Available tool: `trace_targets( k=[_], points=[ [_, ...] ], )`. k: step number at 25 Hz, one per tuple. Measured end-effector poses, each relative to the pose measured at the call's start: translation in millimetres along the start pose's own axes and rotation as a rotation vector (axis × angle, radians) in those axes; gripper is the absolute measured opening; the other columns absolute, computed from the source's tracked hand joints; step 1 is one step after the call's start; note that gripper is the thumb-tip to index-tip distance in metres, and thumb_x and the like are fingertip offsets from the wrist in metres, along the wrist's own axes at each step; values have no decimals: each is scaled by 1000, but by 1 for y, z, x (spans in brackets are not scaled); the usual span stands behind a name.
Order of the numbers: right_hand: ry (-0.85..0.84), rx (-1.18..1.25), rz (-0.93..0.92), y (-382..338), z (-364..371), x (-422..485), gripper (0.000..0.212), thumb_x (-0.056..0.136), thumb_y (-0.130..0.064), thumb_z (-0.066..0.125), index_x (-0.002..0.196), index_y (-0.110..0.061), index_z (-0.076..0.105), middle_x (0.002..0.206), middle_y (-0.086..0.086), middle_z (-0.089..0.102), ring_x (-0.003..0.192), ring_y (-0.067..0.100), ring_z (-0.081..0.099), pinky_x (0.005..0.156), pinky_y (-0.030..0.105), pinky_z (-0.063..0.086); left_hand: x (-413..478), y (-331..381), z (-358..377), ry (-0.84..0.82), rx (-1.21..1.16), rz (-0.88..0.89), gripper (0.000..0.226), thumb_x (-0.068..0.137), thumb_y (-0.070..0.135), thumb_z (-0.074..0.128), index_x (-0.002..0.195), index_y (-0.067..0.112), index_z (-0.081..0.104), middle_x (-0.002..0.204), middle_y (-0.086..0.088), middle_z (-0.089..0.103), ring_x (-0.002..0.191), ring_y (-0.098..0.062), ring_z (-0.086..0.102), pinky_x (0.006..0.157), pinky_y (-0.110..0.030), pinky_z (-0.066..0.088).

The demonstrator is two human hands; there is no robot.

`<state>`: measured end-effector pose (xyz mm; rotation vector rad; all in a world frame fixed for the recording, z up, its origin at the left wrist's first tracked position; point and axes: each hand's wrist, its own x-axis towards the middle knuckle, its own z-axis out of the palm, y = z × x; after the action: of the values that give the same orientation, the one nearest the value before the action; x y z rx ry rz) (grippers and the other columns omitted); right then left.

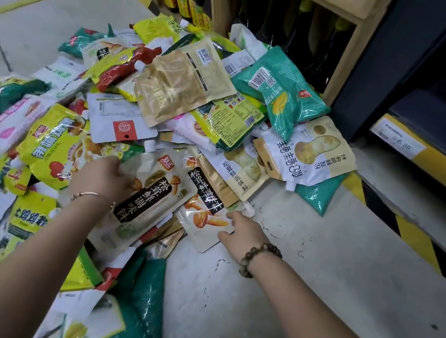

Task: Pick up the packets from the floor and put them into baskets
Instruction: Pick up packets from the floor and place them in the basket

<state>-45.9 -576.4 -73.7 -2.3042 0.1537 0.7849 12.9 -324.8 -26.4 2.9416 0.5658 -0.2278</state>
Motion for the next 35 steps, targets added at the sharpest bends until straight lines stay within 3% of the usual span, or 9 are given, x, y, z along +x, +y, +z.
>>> trace_targets(
  k=[5, 10, 13, 17, 23, 26, 29, 33, 35],
  points=[
    [-62, 487, 36, -6, 4, -8, 69, 81, -43, 66, 139, -24, 35, 133, -1, 49, 112, 15, 51, 86, 26, 41, -39, 21, -26, 181, -384, 216, 35, 78, 27, 72, 59, 17, 44, 53, -1, 50, 51, -21, 47, 42, -28, 30],
    [-74, 957, 80, 6, -1, -14, 35, 71, -37, 75, 100, -19, 66, 98, 2, 72, 94, 19, 67, 80, 29, 55, -81, 70, 20, -322, -1187, -204, 7, 84, 8, 66, 79, 11, 62, 56, -2, 65, 40, -13, 58, 40, -23, 48],
    [149, 1018, 227, 29, -2, -16, 27, 74, -24, 77, 96, -12, 69, 80, 3, 73, 75, 21, 69, 71, 33, 56, -81, 75, 61, -393, -1141, -272, 10, 84, 17, 68, 77, 12, 62, 68, -2, 66, 59, -10, 63, 54, -21, 50],
    [284, 1044, 380, 55, 0, -23, 30, 75, -26, 76, 99, -11, 67, 86, 7, 72, 81, 25, 68, 69, 32, 53, -54, 59, 92, -340, -972, -446, 44, 83, 17, 68, 124, 7, 55, 121, -12, 58, 109, -28, 55, 98, -39, 45],
    [358, 1124, 441, 64, 0, -26, 44, 73, -25, 78, 109, -7, 62, 102, 14, 68, 98, 33, 63, 91, 48, 49, -52, 101, 103, -203, -870, -630, 75, 80, 12, 65, 144, 11, 25, 143, -18, 34, 122, -37, 44, 94, -40, 43],
    [363, 1132, 431, 66, 0, -27, 37, 72, -21, 78, 104, -7, 64, 97, 14, 69, 93, 34, 65, 89, 50, 50, -57, 105, 113, -132, -1185, -784, 59, 75, 14, 74, 127, 7, 44, 123, -10, 54, 101, -29, 59, 79, -38, 53],
    [384, 1138, 433, 72, -1, -26, 33, 73, -20, 78, 101, -9, 65, 94, 13, 70, 91, 33, 66, 88, 49, 51, -61, 112, 119, -403, -1480, -842, 35, 72, 27, 79, 98, 12, 60, 88, -4, 69, 61, -18, 67, 44, -23, 49],
    [433, 1137, 470, 83, -1, -29, 39, 73, -24, 78, 107, -8, 64, 99, 11, 69, 95, 31, 64, 89, 47, 51, -64, 136, 123, -553, -1600, -881, 38, 78, 28, 74, 111, 14, 60, 89, -7, 70, 72, -21, 68, 61, -37, 57],
    [453, 1122, 467, 88, -3, -34, 37, 74, -22, 77, 105, -8, 64, 96, 10, 69, 93, 30, 65, 88, 46, 51, -66, 143, 123, -485, -1633, -891, 24, 83, 26, 70, 102, 15, 62, 83, -6, 68, 64, -21, 66, 50, -34, 55]
  ],
)
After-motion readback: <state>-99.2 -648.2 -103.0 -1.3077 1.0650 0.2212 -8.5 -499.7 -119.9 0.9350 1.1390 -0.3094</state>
